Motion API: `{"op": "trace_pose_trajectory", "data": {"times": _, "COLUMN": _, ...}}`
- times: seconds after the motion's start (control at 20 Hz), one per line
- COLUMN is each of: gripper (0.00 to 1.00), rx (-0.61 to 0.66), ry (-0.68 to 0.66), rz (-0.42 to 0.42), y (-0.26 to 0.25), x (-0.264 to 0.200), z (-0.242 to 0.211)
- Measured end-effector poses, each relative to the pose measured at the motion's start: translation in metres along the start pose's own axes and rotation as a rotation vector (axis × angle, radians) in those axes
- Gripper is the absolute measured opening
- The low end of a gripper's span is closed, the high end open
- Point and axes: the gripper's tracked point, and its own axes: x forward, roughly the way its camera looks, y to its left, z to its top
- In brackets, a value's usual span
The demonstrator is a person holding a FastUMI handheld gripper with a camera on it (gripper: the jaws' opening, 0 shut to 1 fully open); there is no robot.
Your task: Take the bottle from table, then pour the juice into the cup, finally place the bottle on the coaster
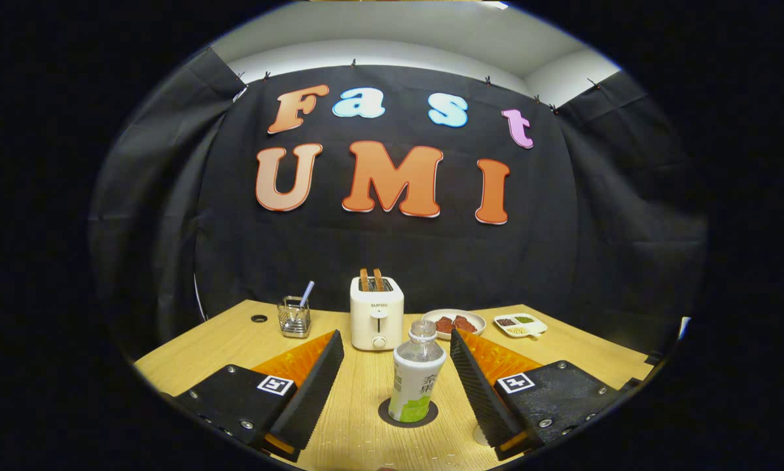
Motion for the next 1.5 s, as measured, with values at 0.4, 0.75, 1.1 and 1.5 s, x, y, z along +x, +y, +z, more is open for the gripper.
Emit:
{"op": "trace_pose_trajectory", "data": {"times": 0.4, "gripper": 0.97, "rx": 0.004, "ry": -0.132, "rz": 0.094, "y": 0.051, "x": -0.083, "z": 0.087}}
{"op": "trace_pose_trajectory", "data": {"times": 0.75, "gripper": 0.98, "rx": 0.038, "ry": -0.202, "rz": 0.136, "y": 0.082, "x": -0.143, "z": 0.129}}
{"op": "trace_pose_trajectory", "data": {"times": 1.1, "gripper": 0.98, "rx": 0.073, "ry": -0.254, "rz": 0.148, "y": 0.086, "x": -0.174, "z": 0.144}}
{"op": "trace_pose_trajectory", "data": {"times": 1.5, "gripper": 0.98, "rx": 0.084, "ry": -0.280, "rz": 0.142, "y": 0.083, "x": -0.182, "z": 0.145}}
